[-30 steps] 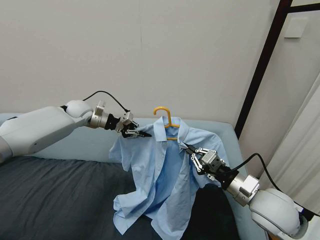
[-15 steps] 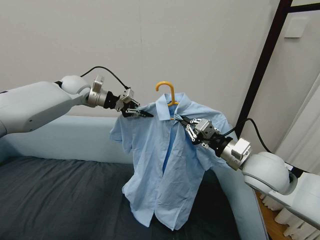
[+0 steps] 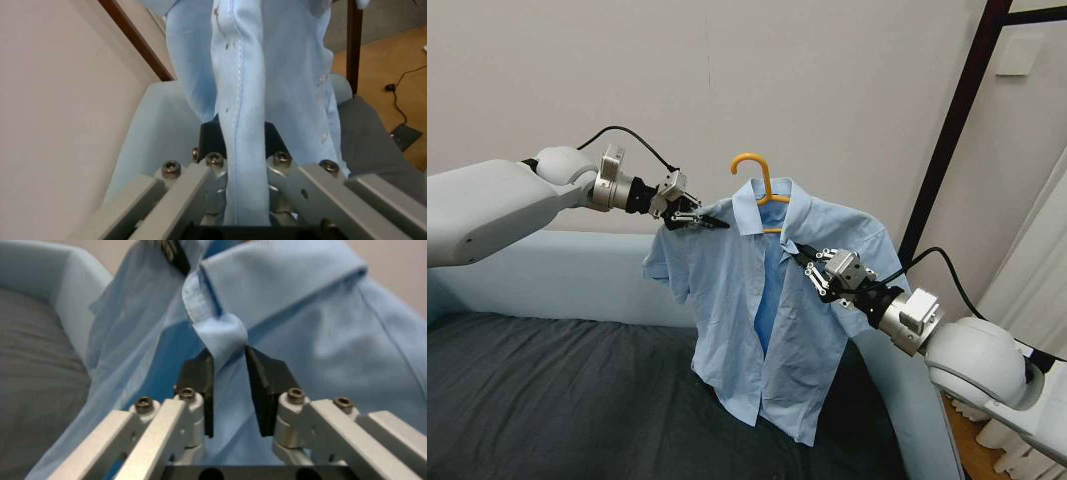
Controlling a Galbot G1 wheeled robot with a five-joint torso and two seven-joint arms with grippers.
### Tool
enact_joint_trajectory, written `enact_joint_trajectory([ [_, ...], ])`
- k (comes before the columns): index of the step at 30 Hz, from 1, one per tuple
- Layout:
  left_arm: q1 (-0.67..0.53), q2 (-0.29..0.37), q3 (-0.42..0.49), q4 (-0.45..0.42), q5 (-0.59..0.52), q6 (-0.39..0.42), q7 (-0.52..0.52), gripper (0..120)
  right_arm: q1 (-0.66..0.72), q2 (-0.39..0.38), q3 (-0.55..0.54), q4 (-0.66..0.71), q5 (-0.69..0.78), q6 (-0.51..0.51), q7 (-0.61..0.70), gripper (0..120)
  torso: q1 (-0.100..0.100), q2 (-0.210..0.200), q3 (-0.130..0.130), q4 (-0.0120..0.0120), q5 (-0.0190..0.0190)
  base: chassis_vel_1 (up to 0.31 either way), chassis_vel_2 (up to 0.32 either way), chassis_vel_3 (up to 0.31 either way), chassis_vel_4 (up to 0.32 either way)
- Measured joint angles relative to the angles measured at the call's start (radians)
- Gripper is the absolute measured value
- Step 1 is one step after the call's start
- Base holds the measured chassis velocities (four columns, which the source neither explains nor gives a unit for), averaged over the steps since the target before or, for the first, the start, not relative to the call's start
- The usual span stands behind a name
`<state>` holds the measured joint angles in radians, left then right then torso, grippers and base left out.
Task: Pick up the clothes from the sofa and hang them on the clothes hanger.
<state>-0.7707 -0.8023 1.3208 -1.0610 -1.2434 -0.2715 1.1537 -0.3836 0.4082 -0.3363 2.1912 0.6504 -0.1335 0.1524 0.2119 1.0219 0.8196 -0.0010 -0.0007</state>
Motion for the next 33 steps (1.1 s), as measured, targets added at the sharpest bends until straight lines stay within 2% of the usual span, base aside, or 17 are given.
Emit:
enact_joint_trajectory([
  [4,-0.001,0.002,0.000,0.010,0.002,-0.008,0.001,1,-0.093,-0.032,0.071,0.041,0.024,-0.055,0.012,34,0.000,0.000,0.000,-0.0003,0.0002,0.000,0.000,0.000,0.000],
  [8,0.006,0.007,-0.007,0.031,0.010,-0.035,0.009,1,-0.282,-0.086,0.239,0.108,0.049,-0.080,0.032,53,0.000,0.000,0.000,-0.0006,0.0003,0.000,0.000,0.000,0.000],
  [9,0.006,0.007,-0.007,0.031,0.010,-0.035,0.009,1,-0.282,-0.086,0.239,0.108,0.049,-0.080,0.032,53,0.000,0.000,0.000,-0.0006,0.0003,0.000,0.000,0.000,0.000],
  [12,0.018,0.017,-0.019,0.037,0.027,-0.048,0.017,1,-0.299,-0.107,0.275,0.126,0.093,-0.082,0.062,68,0.000,0.000,0.000,-0.0004,0.0001,0.000,0.000,0.000,0.000],
  [13,0.018,0.017,-0.019,0.037,0.027,-0.048,0.017,1,-0.299,-0.107,0.275,0.126,0.093,-0.082,0.062,68,0.000,0.000,0.000,-0.0004,0.0001,0.000,0.000,0.000,0.000],
  [14,0.028,0.024,-0.028,0.042,0.038,-0.057,0.027,1,-0.270,-0.127,0.287,0.127,0.146,-0.086,0.059,73,0.000,0.000,0.000,-0.0002,0.0004,0.000,0.000,0.000,0.000],
  [17,0.048,0.034,-0.052,0.044,0.062,-0.065,0.047,1,-0.111,-0.190,0.270,0.076,0.300,-0.099,-0.083,84,0.000,0.000,0.000,0.0005,0.0000,0.000,0.000,0.000,0.000],
  [19,0.049,0.034,-0.053,0.044,0.062,-0.066,0.048,1,-0.099,-0.193,0.267,0.073,0.308,-0.099,-0.090,86,0.000,0.000,0.000,0.0004,0.0001,0.000,0.000,0.000,0.000],
  [20,0.064,0.026,-0.066,0.046,0.069,-0.070,0.055,1,0.024,-0.232,0.240,0.045,0.401,-0.105,-0.158,95,0.000,0.000,0.000,0.0004,0.0000,0.000,0.000,0.000,0.000],
  [22,0.076,0.014,-0.074,0.047,0.074,-0.075,0.059,1,0.122,-0.261,0.189,0.017,0.472,-0.123,-0.229,98,0.000,0.000,0.000,-0.0004,-0.0003,0.000,0.000,0.000,0.000],
  [24,0.085,0.000,-0.083,0.054,0.080,-0.078,0.062,1,0.165,-0.276,0.168,0.001,0.505,-0.135,-0.265,100,0.000,0.000,0.000,0.0005,0.0007,0.000,0.000,0.000,0.000],
  [25,0.102,-0.033,-0.102,0.077,0.088,-0.083,0.070,1,0.196,-0.306,0.162,-0.010,0.551,-0.152,-0.306,100,0.000,0.000,0.000,0.0009,0.0006,0.000,0.000,0.000,0.000],
  [26,0.120,-0.063,-0.125,0.094,0.095,-0.087,0.078,1,0.210,-0.329,0.161,-0.016,0.580,-0.165,-0.332,100,0.000,0.000,0.000,-0.0006,-0.0001,0.000,0.000,0.000,0.000],
  [28,0.145,-0.083,-0.154,0.088,0.113,-0.086,0.083,1,0.230,-0.328,0.158,-0.040,0.601,-0.204,-0.370,100,0.000,0.000,0.000,-0.0017,-0.0001,0.000,0.000,0.000,0.000],
  [29,0.153,-0.085,-0.162,0.081,0.119,-0.084,0.082,1,0.238,-0.314,0.155,-0.049,0.594,-0.232,-0.387,100,0.000,0.000,0.000,-0.0019,0.0013,0.000,0.000,0.000,0.000],
  [31,0.163,-0.085,-0.172,0.072,0.123,-0.082,0.080,1,0.243,-0.296,0.148,-0.055,0.575,-0.261,-0.403,100,0.000,0.000,0.000,-0.0018,0.0016,0.000,0.000,0.000,0.000],
  [33,0.173,-0.080,-0.179,0.061,0.126,-0.079,0.075,1,0.248,-0.271,0.130,-0.061,0.551,-0.299,-0.414,100,0.000,0.000,0.000,0.0000,0.0002,0.000,0.000,0.000,0.000],
])
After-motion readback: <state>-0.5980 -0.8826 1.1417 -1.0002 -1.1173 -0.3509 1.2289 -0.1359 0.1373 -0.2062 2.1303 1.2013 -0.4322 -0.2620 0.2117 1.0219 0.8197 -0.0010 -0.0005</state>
